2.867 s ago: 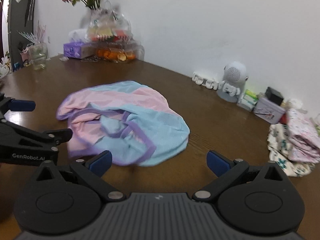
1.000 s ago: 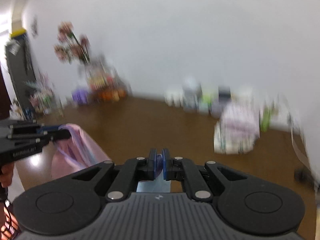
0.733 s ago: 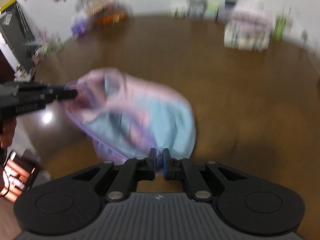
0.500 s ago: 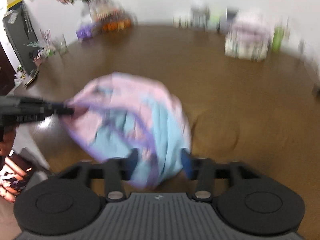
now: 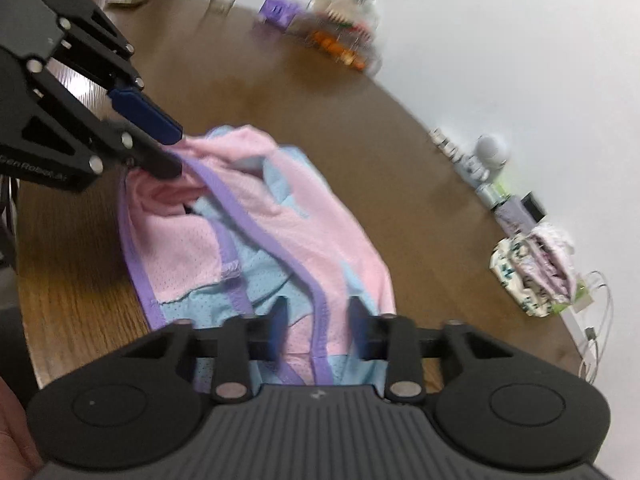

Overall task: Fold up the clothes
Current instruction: 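Lift the garment with both grippers and shake it out in the air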

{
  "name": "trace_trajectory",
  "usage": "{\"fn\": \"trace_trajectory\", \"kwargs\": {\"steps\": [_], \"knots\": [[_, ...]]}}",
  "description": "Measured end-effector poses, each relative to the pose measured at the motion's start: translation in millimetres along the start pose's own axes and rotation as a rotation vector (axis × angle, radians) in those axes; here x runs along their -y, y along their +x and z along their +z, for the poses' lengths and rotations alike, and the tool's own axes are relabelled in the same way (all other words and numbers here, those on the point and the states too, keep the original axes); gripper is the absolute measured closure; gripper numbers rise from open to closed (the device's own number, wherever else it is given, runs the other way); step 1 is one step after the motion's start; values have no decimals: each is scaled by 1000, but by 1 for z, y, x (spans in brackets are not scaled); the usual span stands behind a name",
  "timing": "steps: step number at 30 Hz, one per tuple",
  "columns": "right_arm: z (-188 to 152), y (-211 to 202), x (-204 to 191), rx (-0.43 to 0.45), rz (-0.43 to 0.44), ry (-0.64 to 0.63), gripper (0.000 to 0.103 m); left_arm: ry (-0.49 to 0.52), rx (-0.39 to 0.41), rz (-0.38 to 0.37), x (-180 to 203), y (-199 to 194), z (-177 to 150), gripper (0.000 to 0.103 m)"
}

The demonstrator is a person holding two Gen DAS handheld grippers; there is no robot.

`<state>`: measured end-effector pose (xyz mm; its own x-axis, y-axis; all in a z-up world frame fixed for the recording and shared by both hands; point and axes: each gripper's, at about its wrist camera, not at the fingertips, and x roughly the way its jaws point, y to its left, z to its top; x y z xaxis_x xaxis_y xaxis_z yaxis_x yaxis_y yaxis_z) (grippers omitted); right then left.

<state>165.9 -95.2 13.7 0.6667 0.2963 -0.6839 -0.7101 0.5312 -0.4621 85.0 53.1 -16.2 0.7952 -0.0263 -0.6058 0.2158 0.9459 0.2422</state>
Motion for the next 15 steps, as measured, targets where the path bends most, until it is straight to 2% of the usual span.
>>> {"fn": "trace_trajectory", "kwargs": {"steps": [3,7,11,13,15], "knots": [[5,2,13,-3,11,45,100,37,38,13,1,-6,6,101],[13,-15,48,54,4,182,101,55,86,22,-2,-10,25,101],[40,-55,99,177,13,348,101,40,133,22,-10,-12,57,100],[54,-78,121,241,14,416,101,33,156,23,-13,-13,72,94],[68,-101,139,300,7,462,101,-12,173,-20,-14,-12,89,84]]}}
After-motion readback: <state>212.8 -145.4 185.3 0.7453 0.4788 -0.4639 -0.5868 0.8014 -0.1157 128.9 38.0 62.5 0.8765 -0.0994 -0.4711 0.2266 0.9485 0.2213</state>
